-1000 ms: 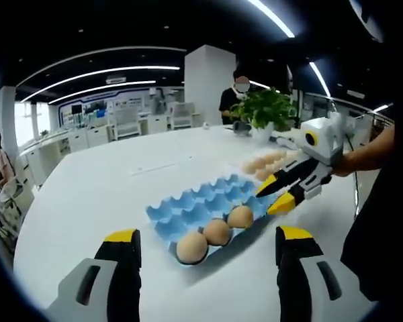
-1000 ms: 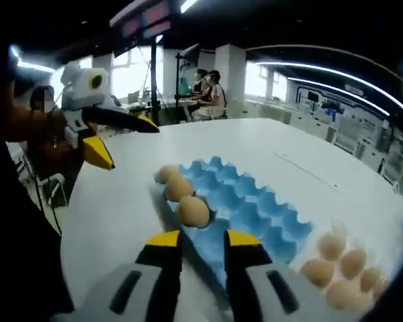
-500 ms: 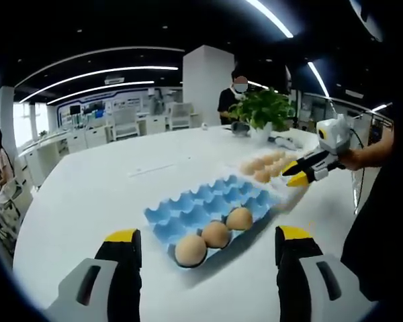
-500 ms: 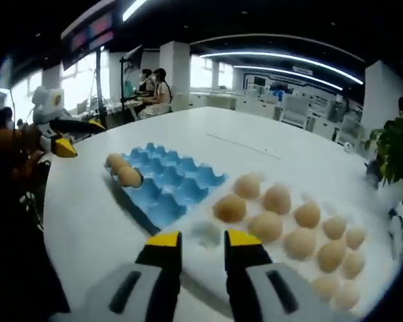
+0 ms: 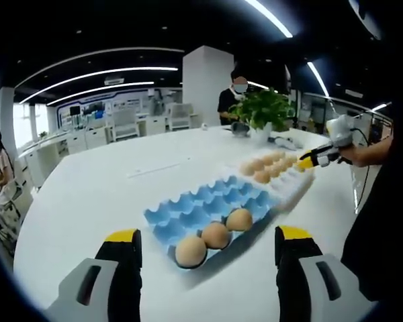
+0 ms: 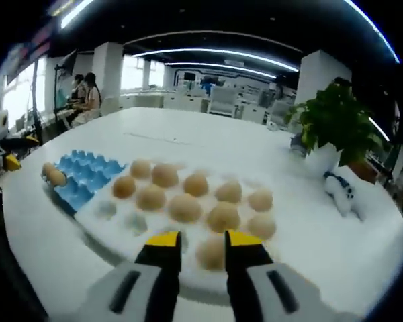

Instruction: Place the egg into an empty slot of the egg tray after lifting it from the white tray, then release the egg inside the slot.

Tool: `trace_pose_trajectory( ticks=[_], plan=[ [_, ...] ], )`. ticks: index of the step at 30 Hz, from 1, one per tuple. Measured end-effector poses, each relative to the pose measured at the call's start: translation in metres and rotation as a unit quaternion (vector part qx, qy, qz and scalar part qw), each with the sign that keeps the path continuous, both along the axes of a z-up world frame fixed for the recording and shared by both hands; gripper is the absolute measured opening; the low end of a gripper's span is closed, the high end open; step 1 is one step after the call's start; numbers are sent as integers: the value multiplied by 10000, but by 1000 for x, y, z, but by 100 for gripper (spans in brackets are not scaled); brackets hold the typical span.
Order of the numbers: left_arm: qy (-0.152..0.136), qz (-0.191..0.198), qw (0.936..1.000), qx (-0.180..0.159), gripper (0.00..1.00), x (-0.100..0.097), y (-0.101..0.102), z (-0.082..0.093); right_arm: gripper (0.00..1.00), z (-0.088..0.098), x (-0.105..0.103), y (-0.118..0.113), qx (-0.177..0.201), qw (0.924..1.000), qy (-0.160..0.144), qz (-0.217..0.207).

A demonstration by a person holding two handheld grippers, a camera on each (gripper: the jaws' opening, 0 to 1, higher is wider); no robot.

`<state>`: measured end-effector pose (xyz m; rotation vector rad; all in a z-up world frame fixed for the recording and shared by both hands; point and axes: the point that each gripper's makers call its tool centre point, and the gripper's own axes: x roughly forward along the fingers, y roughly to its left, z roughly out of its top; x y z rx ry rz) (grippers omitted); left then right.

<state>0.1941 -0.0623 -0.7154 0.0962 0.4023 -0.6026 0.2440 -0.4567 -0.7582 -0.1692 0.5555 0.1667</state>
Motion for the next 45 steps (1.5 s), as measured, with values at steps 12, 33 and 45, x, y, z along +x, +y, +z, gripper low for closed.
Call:
trace_pose_trajectory(
  ticks=[12,33,45],
  plan=[
    [31,54,10000,-7,81,-1,3,-2,26,-28,7,-5,572,9929,1042,36],
    [47,138,9999,40,80,2,9,-5,23,18,1,24,864,9955,253,306],
    [77,131,9998,94,80,-3,11,-6,23,23,-8,84,1059,9891,274,987]
  ],
)
